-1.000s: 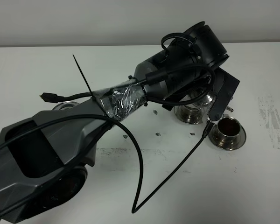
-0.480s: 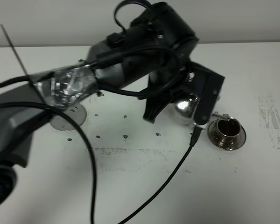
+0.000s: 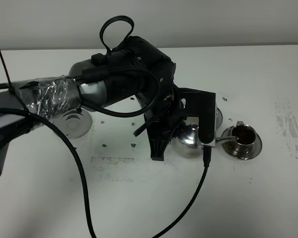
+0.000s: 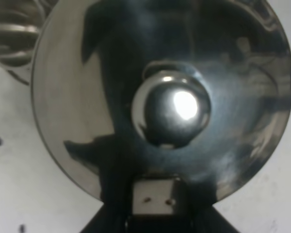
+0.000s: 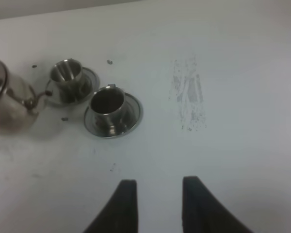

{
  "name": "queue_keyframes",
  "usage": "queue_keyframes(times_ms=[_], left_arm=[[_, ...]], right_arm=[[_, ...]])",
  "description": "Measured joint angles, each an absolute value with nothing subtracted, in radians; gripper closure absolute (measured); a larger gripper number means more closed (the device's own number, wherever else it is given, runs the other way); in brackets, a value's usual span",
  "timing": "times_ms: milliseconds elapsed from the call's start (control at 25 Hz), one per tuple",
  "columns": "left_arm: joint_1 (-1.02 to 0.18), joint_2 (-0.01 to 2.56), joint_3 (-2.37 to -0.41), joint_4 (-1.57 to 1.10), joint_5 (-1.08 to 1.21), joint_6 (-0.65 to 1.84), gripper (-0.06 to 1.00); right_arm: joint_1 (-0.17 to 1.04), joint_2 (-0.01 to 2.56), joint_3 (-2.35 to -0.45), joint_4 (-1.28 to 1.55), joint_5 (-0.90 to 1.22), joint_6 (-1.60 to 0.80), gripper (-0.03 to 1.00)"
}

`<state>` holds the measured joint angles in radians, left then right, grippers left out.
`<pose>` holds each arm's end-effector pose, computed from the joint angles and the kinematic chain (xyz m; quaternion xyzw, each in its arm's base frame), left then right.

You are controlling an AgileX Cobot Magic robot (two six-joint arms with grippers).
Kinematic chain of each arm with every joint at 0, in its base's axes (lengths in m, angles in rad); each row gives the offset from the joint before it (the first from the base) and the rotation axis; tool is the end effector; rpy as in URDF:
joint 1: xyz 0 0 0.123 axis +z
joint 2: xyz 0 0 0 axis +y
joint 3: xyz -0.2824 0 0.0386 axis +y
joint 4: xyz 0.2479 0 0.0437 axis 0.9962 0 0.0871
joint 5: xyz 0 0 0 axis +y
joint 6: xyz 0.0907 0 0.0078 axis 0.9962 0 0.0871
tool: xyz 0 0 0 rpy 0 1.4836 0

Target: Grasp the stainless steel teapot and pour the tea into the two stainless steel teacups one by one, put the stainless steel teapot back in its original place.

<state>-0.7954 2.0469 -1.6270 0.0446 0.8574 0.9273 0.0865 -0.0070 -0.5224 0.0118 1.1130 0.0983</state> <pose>0.3113 -0.3132 0.2106 0.7521 0.6310 0.0317 0.1875 -0.0108 0.0000 0.2791 0.0046 0.8591 0.0531 0.5090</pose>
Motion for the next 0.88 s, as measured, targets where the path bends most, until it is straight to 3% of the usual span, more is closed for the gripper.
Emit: queue_keyframes(times_ms=[880], left_arm=[[-0.772, 2.096, -1.471, -0.149, 0.613, 0.907, 0.75]], right_arm=[[0.087, -0.007, -0.522, 0.012, 1.113, 0.097, 0.75]])
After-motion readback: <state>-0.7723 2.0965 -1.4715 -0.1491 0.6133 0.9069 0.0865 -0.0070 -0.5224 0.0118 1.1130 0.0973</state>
